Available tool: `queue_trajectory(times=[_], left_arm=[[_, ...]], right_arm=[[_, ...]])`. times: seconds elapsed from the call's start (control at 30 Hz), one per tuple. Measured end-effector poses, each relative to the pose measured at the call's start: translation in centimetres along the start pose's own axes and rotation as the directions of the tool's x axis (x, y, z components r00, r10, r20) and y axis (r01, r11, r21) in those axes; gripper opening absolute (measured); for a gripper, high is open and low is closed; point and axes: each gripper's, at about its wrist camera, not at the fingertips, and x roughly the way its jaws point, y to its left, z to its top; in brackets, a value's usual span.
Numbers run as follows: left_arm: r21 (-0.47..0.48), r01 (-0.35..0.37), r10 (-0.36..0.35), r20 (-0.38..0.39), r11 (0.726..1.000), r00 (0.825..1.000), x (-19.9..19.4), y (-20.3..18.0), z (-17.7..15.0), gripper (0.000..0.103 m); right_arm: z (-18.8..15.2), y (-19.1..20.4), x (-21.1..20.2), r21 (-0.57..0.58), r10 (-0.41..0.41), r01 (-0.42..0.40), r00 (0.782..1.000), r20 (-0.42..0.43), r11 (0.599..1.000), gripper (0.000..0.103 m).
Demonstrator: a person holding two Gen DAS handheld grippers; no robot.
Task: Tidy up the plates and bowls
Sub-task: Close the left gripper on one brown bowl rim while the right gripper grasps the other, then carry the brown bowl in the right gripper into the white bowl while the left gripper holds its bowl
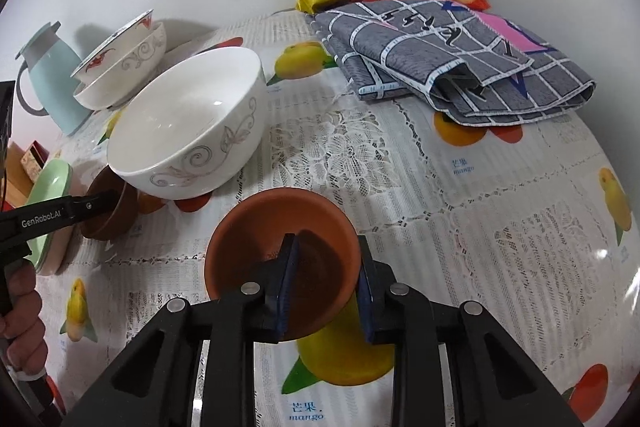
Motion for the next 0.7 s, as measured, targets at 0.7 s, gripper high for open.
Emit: queue_trajectory(times=[0.7], left_arm=[[0.017,0.068,-0.069,0.059,0.998,0.996,-6.2,0.0,-1.5,0.009]], right_arm=[[-0.9,1.1,-4.5,0.029,0.043,-0.044,0.998,0.046,0.999,0.009]])
